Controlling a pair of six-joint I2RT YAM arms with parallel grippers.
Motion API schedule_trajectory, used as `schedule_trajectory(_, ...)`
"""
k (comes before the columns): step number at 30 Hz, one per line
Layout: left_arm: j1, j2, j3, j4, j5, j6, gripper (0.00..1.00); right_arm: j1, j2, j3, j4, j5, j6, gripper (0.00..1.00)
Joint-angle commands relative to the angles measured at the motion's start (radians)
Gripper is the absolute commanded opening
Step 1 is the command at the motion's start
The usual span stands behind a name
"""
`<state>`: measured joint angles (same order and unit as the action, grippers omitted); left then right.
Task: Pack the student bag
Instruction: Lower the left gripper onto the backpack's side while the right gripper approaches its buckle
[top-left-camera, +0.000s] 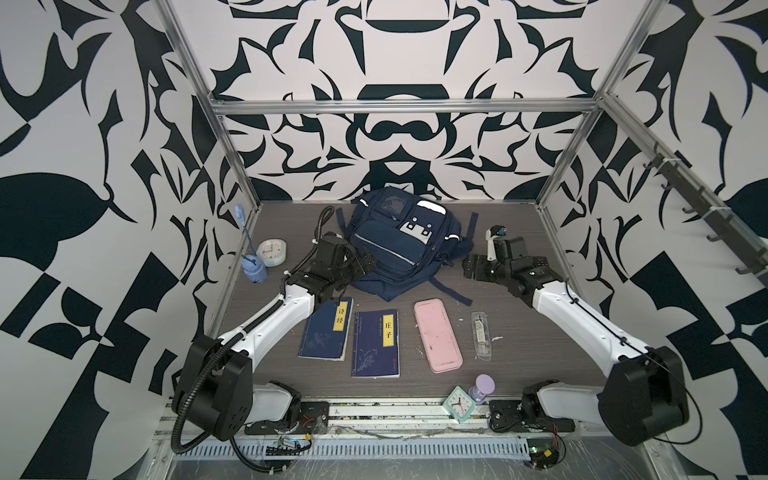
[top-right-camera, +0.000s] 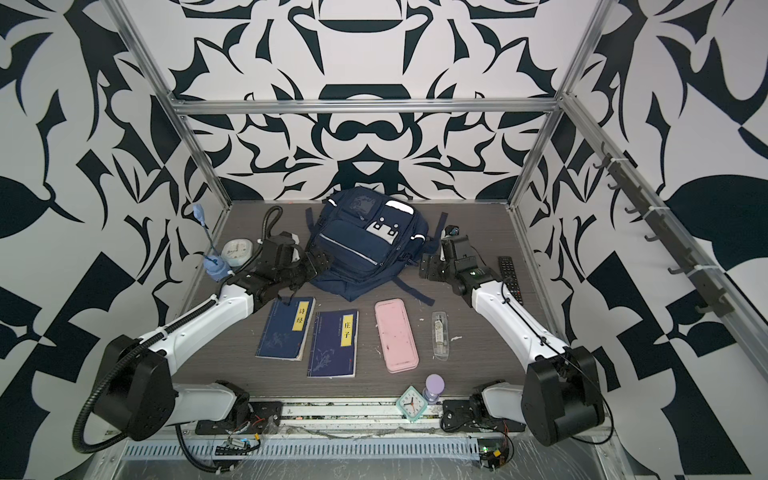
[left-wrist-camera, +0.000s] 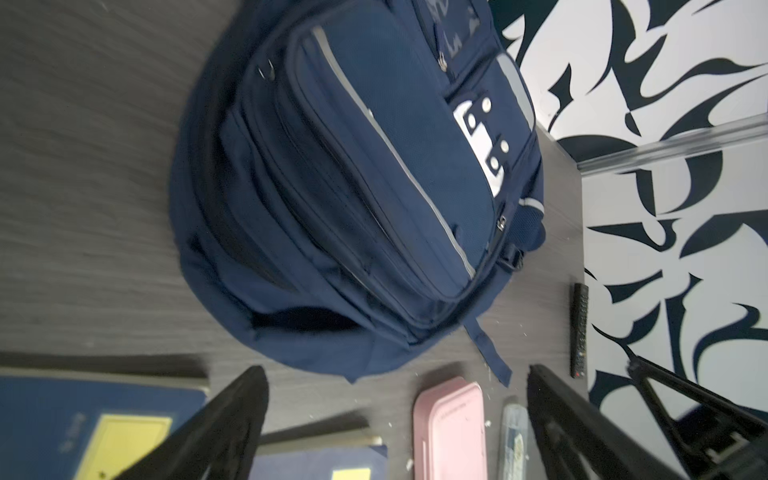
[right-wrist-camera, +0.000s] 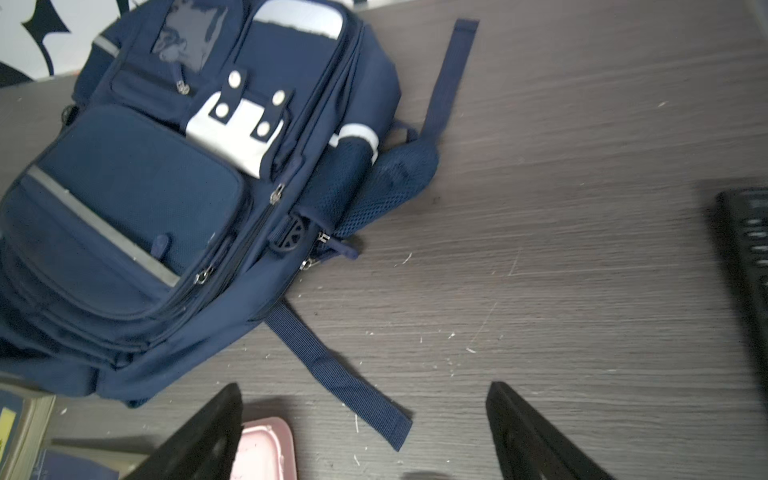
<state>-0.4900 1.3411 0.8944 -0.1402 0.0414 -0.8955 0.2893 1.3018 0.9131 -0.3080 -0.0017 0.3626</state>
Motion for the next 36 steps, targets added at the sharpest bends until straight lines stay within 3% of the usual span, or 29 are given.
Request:
schedule_trajectory(1, -0.056, 0.003, -0.007, 0.017, -0.006, -0.158, 0.95, 0.034, 0.05, 0.01, 0.051, -0.098, 0.027, 0.89)
schedule_trajectory(8, -0.09, 0.097, -0.044, 0.243, 0.039, -0.331, 0.8, 0.08, 0.12, 0.066, 0.057, -0.117, 0.043, 0.83)
schedule_trajectory(15, -0.135, 0.306, 0.029, 0.415, 0.1, -0.442, 0.78, 0.09, 0.112, 0.055, 0.049, -0.136, 0.057, 0.79)
schedule_trajectory(25, -0.18, 0.412, 0.095, 0.505, 0.049, -0.467, 0.74, 0.092, 0.056, 0.052, -0.017, -0.123, 0.013, 0.72)
schedule_trajectory(36, -0.191, 0.486, 0.158, 0.426, 0.021, -0.46, 0.7, 0.091, 0.04, 0.045, -0.03, -0.112, 0.008, 0.62)
